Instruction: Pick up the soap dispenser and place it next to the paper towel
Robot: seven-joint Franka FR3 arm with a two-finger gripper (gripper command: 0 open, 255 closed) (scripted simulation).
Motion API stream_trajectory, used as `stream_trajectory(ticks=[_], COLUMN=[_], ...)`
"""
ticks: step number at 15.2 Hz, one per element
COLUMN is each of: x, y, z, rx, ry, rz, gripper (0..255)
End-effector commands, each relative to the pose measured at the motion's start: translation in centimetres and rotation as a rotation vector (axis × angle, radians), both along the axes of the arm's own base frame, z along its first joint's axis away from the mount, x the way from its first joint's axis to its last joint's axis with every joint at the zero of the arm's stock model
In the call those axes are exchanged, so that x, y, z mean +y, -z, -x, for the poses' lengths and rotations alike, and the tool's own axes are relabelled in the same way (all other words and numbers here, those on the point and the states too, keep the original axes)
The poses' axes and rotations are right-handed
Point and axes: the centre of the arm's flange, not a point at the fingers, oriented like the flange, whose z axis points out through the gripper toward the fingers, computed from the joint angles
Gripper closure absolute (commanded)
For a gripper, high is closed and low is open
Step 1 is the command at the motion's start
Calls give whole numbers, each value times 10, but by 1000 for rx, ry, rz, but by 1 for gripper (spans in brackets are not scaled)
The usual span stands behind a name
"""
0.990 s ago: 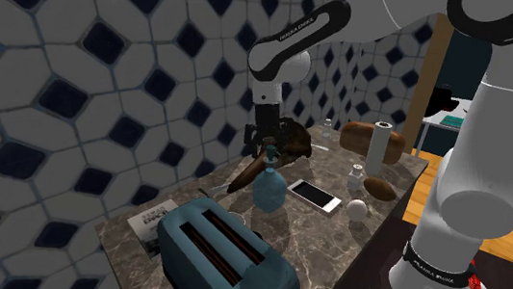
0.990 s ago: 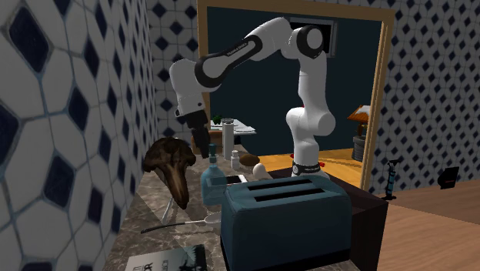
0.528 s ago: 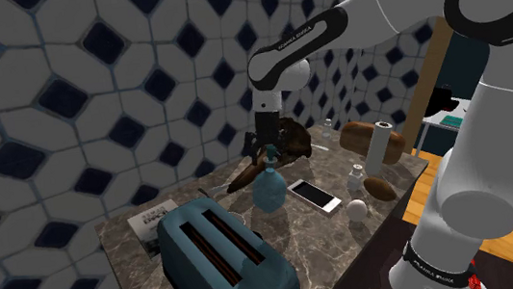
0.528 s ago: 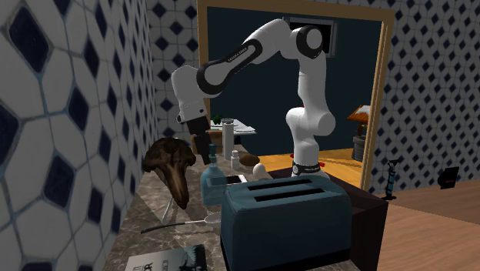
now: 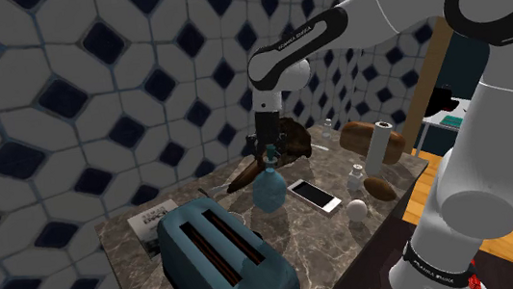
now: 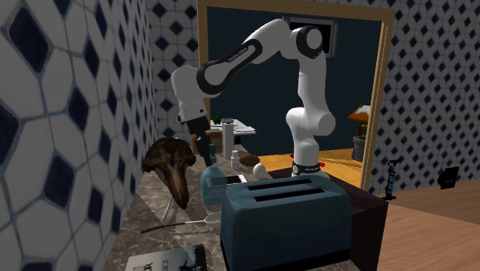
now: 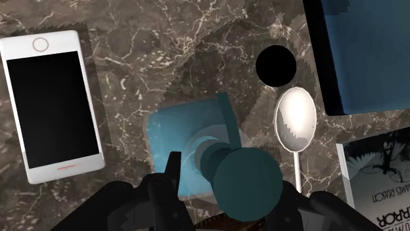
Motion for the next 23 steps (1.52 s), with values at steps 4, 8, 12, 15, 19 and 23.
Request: stream_trajectory(ticks=[4,8,12,15,19,23], x=[0,0,0,0,0,0], y=[0,-10,-32,-47,-68,-90], z=[0,0,0,0,0,0], rx=[0,0,0,0,0,0], ry=[0,0,0,0,0,0], rz=[0,0,0,0,0,0], gripper=[255,255,255,255,255,255])
